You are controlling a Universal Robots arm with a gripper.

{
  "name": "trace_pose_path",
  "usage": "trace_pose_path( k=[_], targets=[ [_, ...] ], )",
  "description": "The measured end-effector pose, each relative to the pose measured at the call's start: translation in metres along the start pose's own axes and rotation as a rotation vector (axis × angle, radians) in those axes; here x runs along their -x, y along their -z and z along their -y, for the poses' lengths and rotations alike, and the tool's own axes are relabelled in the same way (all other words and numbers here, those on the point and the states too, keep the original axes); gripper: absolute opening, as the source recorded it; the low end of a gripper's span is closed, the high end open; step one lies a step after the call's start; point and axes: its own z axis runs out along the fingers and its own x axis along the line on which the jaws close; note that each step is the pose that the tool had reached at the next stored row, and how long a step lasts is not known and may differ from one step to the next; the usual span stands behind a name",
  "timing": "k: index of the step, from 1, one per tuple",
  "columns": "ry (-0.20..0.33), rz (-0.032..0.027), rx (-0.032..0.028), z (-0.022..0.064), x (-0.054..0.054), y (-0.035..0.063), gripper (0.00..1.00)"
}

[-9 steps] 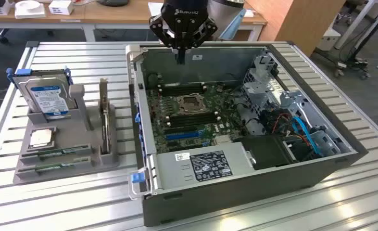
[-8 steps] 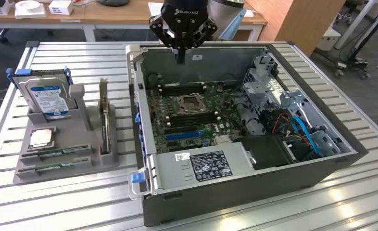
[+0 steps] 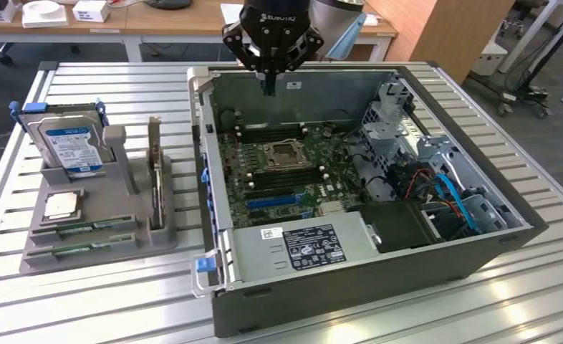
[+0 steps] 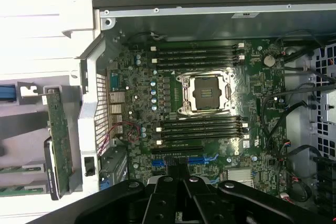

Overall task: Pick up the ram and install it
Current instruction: 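Reach for the ram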

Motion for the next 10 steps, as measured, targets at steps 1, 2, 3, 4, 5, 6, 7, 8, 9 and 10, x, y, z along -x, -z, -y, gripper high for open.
trace_pose_path(
  k=[1, 2, 3, 4, 5, 6, 7, 8, 9, 10],
  targets=[
    [0.0, 0.0, 0.0, 0.0, 0.0, 0.0, 0.1],
    [0.0, 0.0, 0.0, 0.0, 0.0, 0.0, 0.1],
    [0.0, 0.0, 0.0, 0.0, 0.0, 0.0, 0.1],
    [0.0, 0.0001, 0.0001, 0.0, -0.0002, 0.0, 0.1],
    [0.0, 0.0002, 0.0002, 0.0001, -0.0009, -0.0001, 0.1],
    [0.0, 0.0001, 0.0002, 0.0002, -0.0019, 0.0, 0.1],
    [0.0, 0.0, 0.0, 0.0003, -0.0034, 0.0001, 0.1],
    [0.0, 0.0, 0.0, 0.0004, -0.0051, 0.0001, 0.1],
    [0.0, 0.0, 0.0, 0.0005, -0.0069, 0.0001, 0.1],
    [0.0, 0.0, 0.0001, 0.0007, -0.0089, 0.0001, 0.1]
  ],
)
